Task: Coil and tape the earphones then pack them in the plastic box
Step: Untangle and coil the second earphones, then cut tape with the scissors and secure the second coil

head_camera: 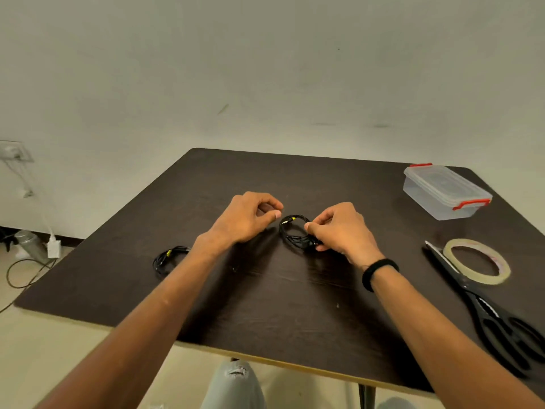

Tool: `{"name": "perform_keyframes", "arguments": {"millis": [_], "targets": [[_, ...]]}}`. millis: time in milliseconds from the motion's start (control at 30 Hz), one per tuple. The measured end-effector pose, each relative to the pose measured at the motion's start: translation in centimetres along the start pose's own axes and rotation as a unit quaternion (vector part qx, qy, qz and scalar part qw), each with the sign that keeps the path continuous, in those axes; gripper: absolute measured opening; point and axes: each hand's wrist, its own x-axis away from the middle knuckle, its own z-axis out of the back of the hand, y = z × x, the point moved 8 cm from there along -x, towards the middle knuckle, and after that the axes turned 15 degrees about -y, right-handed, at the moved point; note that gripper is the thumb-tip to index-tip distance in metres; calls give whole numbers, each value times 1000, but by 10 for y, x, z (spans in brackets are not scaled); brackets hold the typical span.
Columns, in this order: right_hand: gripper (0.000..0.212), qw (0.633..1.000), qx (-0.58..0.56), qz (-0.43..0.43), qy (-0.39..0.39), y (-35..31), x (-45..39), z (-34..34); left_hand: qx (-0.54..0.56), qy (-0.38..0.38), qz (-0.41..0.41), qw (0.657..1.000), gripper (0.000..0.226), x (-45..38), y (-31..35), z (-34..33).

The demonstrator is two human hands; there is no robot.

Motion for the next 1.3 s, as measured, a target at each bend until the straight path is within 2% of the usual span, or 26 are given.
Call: {"name": "perform_keyframes", "arguments": {"millis": [167, 300, 467, 567, 733, 900, 1033, 1133, 1233, 1300], "targets": [[29, 992, 115, -16, 44, -4, 9, 15, -33, -15, -16, 999, 23, 0, 22, -20], [25, 993, 102, -6, 52, -1, 28, 33, -47, 37, -28, 998, 26, 2, 40, -22], [21, 991, 112, -4, 72, 13, 59, 65, -84, 85, -87, 989, 26, 7, 78, -32], [16, 986, 140, -3, 91, 23, 88, 91, -66, 101, -130, 984, 22, 8, 108, -51], [16, 960, 235, -74, 135, 64, 157, 143, 18, 35, -146, 989, 20, -7, 149, -105], [30, 940, 271, -198, 59, 119, 210, 162, -6, -46, -150, 988, 33, -27, 179, -159], [34, 945, 267, -183, 40, 129, 222, 158, -30, -65, -148, 986, 39, -47, 197, -183], [33, 937, 295, -181, 36, 126, 221, 158, -87, -109, -120, 983, 45, -55, 209, -197], [32, 929, 324, -178, 29, 122, 217, 160, -91, -94, -111, 985, 35, -62, 218, -200], [34, 935, 303, -182, 17, 122, 214, 163, -73, -80, -89, 990, 29, -66, 219, -198]]}}
